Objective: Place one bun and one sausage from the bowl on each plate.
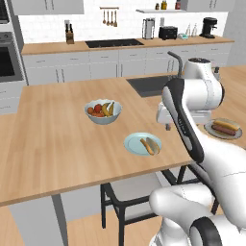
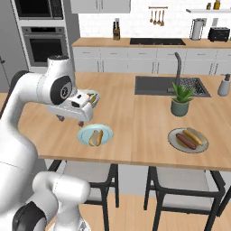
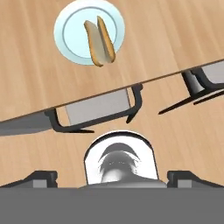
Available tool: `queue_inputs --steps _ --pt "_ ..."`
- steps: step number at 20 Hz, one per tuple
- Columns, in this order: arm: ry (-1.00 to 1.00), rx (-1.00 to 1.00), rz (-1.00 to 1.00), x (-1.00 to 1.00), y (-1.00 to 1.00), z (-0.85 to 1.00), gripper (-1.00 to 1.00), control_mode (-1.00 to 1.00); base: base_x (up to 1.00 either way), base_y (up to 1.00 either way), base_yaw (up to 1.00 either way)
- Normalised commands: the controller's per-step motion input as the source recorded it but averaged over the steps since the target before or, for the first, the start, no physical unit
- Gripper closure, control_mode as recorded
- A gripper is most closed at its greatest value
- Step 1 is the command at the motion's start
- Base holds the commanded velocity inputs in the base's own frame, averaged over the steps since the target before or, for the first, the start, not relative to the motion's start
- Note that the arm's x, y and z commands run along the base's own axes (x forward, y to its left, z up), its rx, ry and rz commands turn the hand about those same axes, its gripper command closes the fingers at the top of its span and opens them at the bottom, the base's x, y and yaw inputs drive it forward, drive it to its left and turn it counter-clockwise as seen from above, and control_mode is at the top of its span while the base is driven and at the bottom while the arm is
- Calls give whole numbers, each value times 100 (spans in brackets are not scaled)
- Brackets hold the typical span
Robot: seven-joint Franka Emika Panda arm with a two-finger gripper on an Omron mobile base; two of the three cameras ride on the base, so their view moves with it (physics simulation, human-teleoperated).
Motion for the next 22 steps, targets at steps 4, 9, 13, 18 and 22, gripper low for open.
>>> queue_inputs --steps 4,9,13,18,22 --pt "2 0 0 -72 0 0 -100 100 -25 0 0" --pt "0 0 0 0 0 0 -100 100 -91 -57 -3" --pt "0 0 0 0 0 0 -100 100 -5 -100 0" --pt "0 0 0 0 0 0 -100 100 11 -100 3" --pt "0 0 0 0 0 0 -100 100 4 -100 4"
